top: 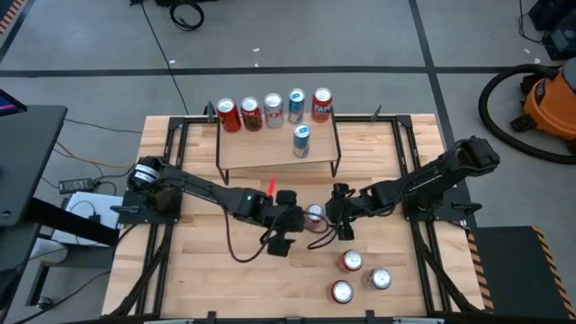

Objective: Place canned beverage on shelf
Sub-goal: Put the white soda can on the shelf aligned with the other white soda can

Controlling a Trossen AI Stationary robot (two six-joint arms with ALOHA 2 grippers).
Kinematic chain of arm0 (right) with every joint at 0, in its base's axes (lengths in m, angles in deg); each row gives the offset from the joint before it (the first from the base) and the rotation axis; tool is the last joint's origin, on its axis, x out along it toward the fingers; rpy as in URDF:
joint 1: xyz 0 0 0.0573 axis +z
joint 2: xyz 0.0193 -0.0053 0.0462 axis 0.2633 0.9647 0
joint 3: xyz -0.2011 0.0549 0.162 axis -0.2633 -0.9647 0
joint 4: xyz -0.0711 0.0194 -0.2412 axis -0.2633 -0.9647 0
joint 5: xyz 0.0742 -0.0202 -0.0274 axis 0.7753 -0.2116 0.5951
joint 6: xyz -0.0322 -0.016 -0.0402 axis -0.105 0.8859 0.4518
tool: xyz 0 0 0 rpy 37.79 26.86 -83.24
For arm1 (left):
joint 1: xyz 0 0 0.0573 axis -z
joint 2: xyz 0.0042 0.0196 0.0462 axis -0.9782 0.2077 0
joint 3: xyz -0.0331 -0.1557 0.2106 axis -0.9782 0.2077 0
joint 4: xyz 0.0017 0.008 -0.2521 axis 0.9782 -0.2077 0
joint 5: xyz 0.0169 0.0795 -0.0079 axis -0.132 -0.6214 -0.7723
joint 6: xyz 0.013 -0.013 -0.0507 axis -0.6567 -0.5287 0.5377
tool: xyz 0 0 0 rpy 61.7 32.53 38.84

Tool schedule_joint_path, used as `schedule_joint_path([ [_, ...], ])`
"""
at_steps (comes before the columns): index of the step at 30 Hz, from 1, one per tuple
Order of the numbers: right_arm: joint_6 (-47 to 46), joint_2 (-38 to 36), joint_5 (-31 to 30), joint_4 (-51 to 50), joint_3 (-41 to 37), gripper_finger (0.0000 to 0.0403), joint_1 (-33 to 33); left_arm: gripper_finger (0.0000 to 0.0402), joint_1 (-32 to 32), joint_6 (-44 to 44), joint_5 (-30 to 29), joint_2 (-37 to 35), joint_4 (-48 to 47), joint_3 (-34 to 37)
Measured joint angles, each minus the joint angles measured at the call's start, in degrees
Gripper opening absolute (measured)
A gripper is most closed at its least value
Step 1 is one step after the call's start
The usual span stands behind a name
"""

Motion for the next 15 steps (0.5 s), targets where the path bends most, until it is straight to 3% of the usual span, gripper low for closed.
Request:
schedule_joint_path([
  [4,-2.06,-2.29,3.04,-1.33,0.0,0.0348,1.7,0.0391,-2.31,-3.45,0.8,0.41,0.56,0.07],
  [8,-2.61,-3.72,6.76,-0.59,0.0,0.0348,3.46,0.0391,-4.68,-6.06,6.33,0.43,1.23,0.07],
  [15,-3.29,-3.43,7.88,2.89,0.0,0.0348,4.01,0.0391,-8.27,-7.56,9.45,0.43,3.72,0.07],
])
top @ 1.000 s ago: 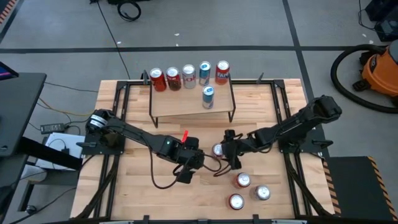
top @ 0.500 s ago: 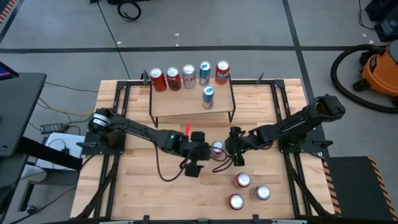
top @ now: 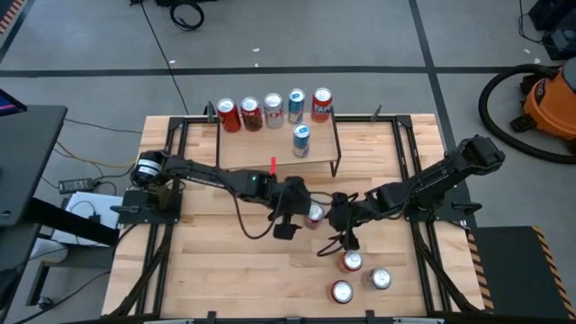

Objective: Place canned beverage on shelf
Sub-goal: Put the white soda can on the shelf aligned with the other white soda can

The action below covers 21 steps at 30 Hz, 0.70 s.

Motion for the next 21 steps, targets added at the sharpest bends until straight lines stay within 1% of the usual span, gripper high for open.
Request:
schedule_joint_path([
  [3,-0.26,0.0,0.25,2.19,0.0,0.0348,0.0,0.0391,-1.31,-0.08,1.3,0.0,1.79,0.0],
  [6,-1.93,0.0,0.29,2.3,0.02,0.0348,0.0,0.0391,-2.31,-0.01,2.51,0.0,2.02,0.0],
  [11,-4.9,0.0,1.59,3.16,0.02,0.0348,0.32,0.0391,-3.48,1.71,8.56,1.39,2.24,-0.01],
  [13,-4.93,0.0,2.64,4.46,0.02,0.0348,0.91,0.0391,-3.53,1.9,8.78,2.91,3.76,-0.16],
  [15,-4.97,0.0,3.04,5.5,0.0,0.0348,1.49,0.0391,-3.54,1.88,8.76,4.2,2.89,-0.03],
  [19,-5.35,0.1,3.01,7.1,0.01,0.0348,2.55,0.0391,-3.48,1.88,8.63,5.92,4.53,0.0],
  [21,-5.36,0.2,2.07,7.13,0.02,0.0348,2.69,0.0391,-3.48,1.93,8.65,6.01,4.0,0.0],
])
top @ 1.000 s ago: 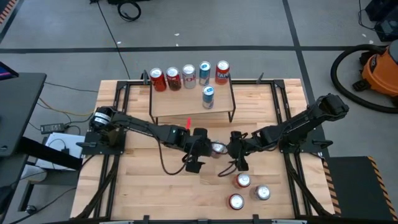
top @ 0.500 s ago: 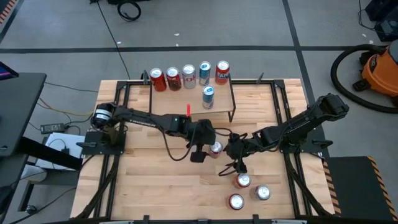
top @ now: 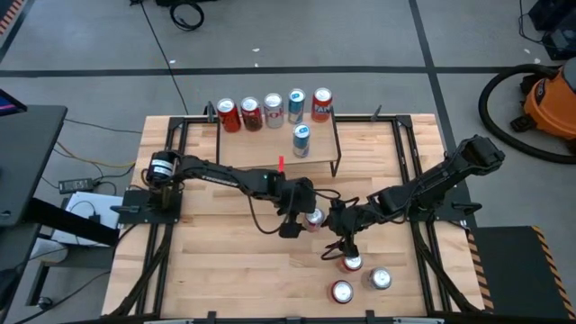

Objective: Place canned beverage on shelf
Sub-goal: Put the white soda can on the shelf aligned with the other white soda can

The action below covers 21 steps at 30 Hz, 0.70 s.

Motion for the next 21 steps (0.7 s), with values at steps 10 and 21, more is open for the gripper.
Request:
schedule_joint_path([
  [10,0.88,0.0,-2.32,-1.45,0.0,0.0348,0.22,0.0391,2.27,0.94,-1.13,0.15,-0.59,0.0],
  [21,2.24,-0.11,-5.78,-2.59,0.11,0.0348,-1.89,0.0391,4.87,2.68,-6.66,0.06,-7.09,0.0],
])
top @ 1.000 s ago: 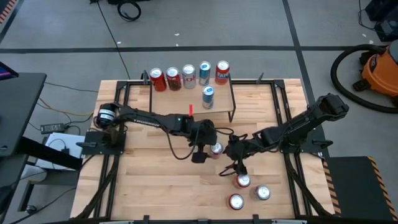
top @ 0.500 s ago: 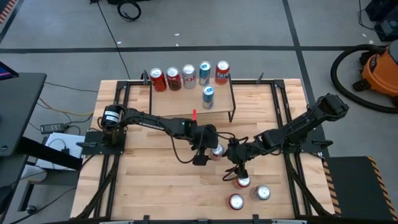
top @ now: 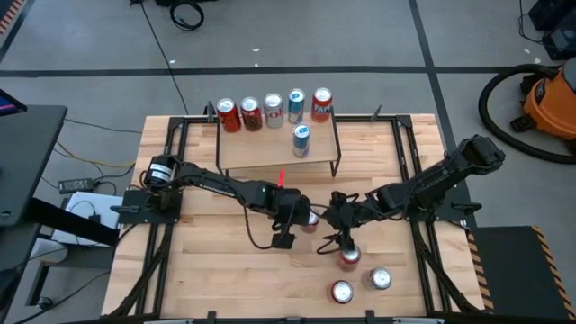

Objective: Place canned beverage on shelf
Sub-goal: Put the white soda can on the shelf aligned with the other white soda can

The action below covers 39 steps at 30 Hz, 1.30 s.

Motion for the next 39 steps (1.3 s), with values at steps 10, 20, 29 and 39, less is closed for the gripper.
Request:
schedule_joint_path([
  [10,-0.12,0.07,-0.06,0.04,-0.02,0.0348,0.8,0.0391,-0.09,1.31,-3.84,-0.11,0.03,0.0],
  [20,-1.59,-0.13,-5.2,-1.68,0.77,0.0348,5.01,0.0391,-0.11,1.31,-4.59,-0.88,-1.14,0.0],
  [29,-1.59,-0.17,-9.99,-14.98,8.29,0.0348,6.92,0.0391,-0.11,1.34,-7.24,-5.58,0.51,-0.11],
  [39,-4.87,-1.14,-13.32,-22.67,11.28,0.0348,7.71,0.0392,-0.35,0.22,-7.11,-4.91,7.65,-0.06],
])
